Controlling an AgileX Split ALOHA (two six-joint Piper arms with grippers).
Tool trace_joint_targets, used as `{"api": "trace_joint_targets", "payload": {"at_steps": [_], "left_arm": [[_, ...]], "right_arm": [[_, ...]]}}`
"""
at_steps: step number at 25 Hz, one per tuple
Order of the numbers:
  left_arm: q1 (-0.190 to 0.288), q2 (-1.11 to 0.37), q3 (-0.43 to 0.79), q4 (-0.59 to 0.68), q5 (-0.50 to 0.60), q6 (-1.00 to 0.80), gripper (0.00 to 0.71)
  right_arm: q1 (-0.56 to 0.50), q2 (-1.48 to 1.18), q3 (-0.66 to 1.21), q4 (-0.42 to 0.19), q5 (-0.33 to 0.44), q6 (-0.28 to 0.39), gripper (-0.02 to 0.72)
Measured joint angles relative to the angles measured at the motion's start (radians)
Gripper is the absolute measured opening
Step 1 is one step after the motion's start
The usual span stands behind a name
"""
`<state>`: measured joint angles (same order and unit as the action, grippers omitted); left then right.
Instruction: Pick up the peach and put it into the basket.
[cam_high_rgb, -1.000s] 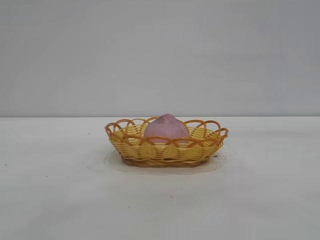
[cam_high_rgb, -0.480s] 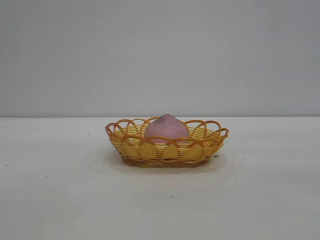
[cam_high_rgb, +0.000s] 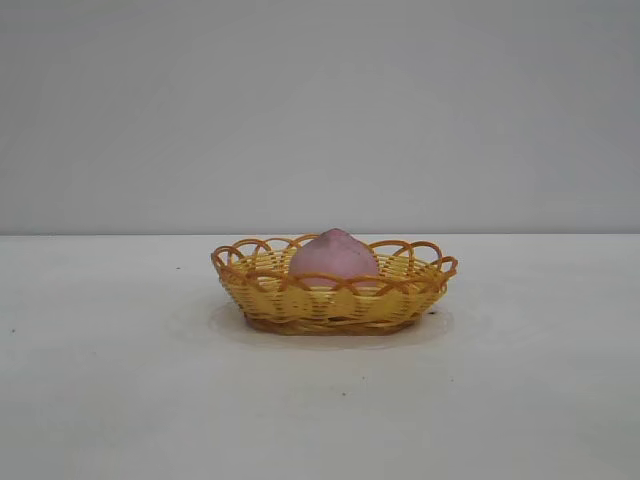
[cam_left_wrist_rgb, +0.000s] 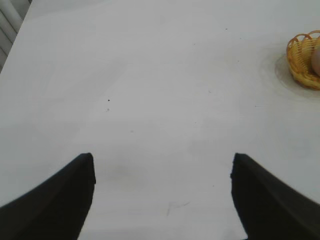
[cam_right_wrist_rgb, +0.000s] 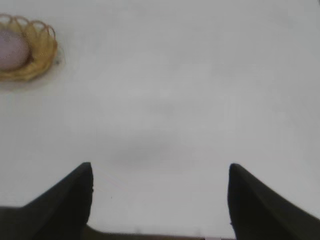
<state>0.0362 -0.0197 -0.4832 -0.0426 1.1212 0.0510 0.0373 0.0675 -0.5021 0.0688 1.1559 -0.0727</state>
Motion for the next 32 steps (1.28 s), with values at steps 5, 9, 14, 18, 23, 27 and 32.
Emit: {"api": "trace_joint_targets", "payload": {"at_steps": [5, 9, 14, 18, 23, 27, 32], "left_arm": [[0.000, 0.000, 0.000, 0.000, 0.000, 0.000, 0.533], [0.000, 0.000, 0.000, 0.000, 0.000, 0.000, 0.533], [0.000, 0.000, 0.000, 0.000, 0.000, 0.000, 0.533], [0.000, 0.000, 0.000, 0.000, 0.000, 0.000, 0.533], [-0.010, 0.000, 0.000, 0.000, 0.000, 0.000, 0.533], [-0.015, 0.000, 0.000, 0.000, 0.000, 0.000, 0.533], [-0.015, 0.000, 0.000, 0.000, 0.000, 0.000, 0.533]], "right_arm": [[0.000, -0.084, 0.012, 0.000, -0.009, 0.002, 0.535], [0.000, -0.084, 0.012, 0.000, -0.009, 0.004, 0.535], [0.000, -0.084, 0.013, 0.000, -0.009, 0.005, 0.535], [0.000, -0.084, 0.013, 0.000, -0.009, 0.005, 0.535], [0.000, -0.084, 0.013, 0.000, -0.009, 0.005, 0.535], [0.000, -0.084, 0.013, 0.000, -0.009, 0.005, 0.535], [0.000, -0.084, 0.013, 0.000, -0.009, 0.005, 0.535]]}}
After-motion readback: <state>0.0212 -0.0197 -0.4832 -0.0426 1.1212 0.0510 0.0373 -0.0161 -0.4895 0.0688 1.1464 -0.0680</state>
